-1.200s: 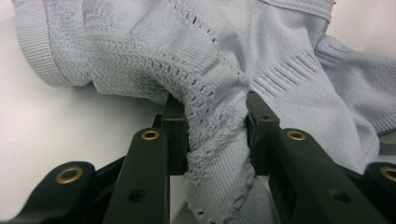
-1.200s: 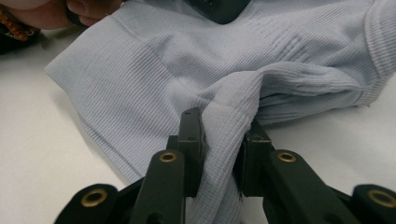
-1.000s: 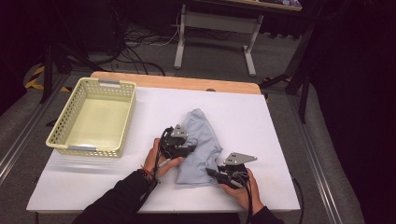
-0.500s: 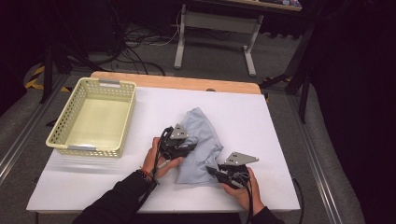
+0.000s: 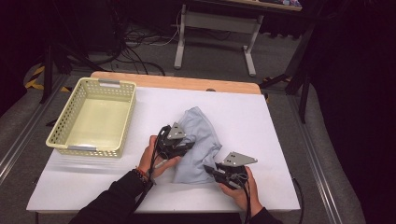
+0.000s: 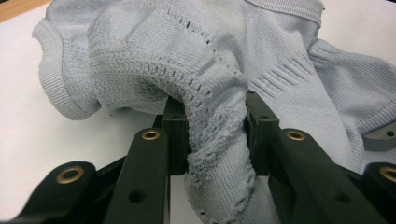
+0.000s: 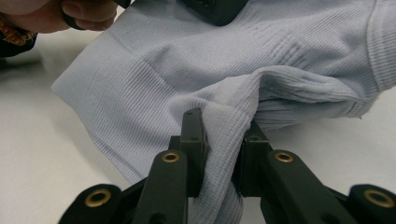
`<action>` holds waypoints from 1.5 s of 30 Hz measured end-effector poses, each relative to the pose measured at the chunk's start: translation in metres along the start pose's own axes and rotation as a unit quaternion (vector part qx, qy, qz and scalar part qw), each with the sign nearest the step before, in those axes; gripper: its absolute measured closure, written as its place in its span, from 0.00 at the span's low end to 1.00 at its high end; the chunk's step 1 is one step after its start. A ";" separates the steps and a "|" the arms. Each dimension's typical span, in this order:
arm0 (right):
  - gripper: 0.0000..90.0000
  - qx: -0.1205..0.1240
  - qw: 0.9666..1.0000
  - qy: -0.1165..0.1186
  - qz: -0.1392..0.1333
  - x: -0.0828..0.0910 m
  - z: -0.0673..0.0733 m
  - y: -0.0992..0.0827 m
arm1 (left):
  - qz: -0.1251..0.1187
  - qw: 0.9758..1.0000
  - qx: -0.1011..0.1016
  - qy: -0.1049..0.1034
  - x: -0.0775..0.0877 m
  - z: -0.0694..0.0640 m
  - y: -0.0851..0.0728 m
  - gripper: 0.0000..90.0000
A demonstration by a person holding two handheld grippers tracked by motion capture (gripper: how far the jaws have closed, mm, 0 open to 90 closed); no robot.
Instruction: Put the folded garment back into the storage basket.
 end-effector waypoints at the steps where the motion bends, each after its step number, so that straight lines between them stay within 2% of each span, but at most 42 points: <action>1: 0.85 0.000 1.000 0.001 -0.001 0.000 0.000 0.001 | -0.001 1.000 0.000 0.000 0.001 0.000 0.000 0.75; 19: 0.85 0.019 0.999 0.000 -0.028 -0.012 0.008 0.019 | -0.021 0.999 -0.018 0.029 0.026 0.010 0.014 0.75; 25: 0.85 0.025 0.999 0.002 -0.040 -0.018 0.009 0.029 | -0.030 0.999 -0.009 0.034 0.034 0.017 0.019 0.75; 28: 0.85 0.031 0.998 0.003 -0.046 -0.019 0.011 0.035 | -0.034 0.998 -0.016 0.040 0.040 0.018 0.023 0.75; 32: 0.85 0.039 0.998 0.005 -0.056 -0.023 0.014 0.044 | -0.044 0.997 -0.029 0.055 0.053 0.019 0.032 0.75; 35: 0.85 0.045 0.997 0.010 -0.063 -0.029 0.016 0.051 | -0.041 0.996 -0.036 0.064 0.061 0.024 0.037 0.75; 45: 0.85 0.067 0.994 0.029 -0.086 -0.060 0.026 0.085 | -0.044 0.993 -0.041 0.105 0.097 0.049 0.050 0.75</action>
Point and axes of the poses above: each handheld gripper's, and its own axes: x roughly backward along the jaws, y roughly out of its top, z roughly to its left, the point moved 1 cm from there along -x, roughly forward along the jaws, and after that the axes turned 13 degrees about -z, right-handed, at the moved point
